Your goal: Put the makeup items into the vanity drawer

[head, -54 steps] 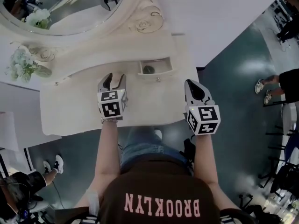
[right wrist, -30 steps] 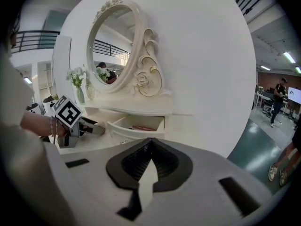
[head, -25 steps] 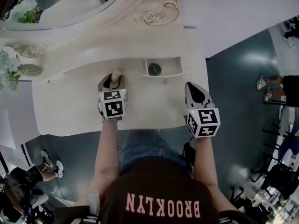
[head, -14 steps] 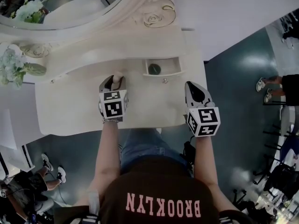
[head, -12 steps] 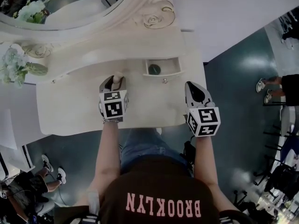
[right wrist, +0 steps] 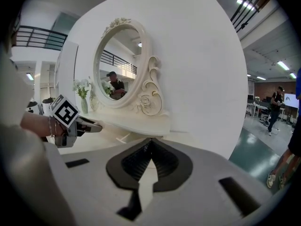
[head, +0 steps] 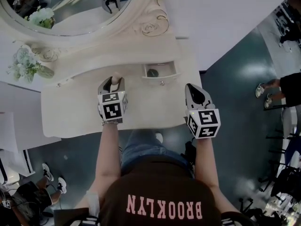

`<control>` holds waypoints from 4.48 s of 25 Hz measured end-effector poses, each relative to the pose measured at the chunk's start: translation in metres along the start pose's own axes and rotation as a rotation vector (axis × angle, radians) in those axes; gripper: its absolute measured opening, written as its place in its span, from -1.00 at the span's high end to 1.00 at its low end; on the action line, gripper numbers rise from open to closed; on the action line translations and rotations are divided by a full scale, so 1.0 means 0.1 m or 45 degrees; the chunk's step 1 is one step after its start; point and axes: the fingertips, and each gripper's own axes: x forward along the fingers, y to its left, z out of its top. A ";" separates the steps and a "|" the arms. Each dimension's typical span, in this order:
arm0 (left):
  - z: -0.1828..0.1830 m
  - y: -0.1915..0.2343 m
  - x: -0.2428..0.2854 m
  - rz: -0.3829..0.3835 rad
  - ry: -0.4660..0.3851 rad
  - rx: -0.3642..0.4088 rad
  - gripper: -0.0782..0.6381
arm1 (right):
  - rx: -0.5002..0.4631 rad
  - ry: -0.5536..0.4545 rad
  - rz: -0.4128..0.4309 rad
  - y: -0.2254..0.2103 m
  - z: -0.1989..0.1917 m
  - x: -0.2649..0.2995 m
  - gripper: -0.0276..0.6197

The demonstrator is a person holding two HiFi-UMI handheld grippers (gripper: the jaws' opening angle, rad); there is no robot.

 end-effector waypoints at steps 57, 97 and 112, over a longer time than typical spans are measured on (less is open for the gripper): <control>0.59 -2.01 0.60 -0.359 -0.179 0.362 -0.07 | 0.173 0.071 -0.453 -1.05 -0.65 -1.25 0.93; 0.44 -0.53 -0.87 -0.065 -0.359 0.094 0.12 | 0.014 -0.130 -0.047 0.09 0.02 -0.87 0.93; 0.94 -0.46 -1.37 -0.114 -0.539 0.046 0.74 | -0.076 -0.272 -0.066 0.24 0.72 -0.94 0.93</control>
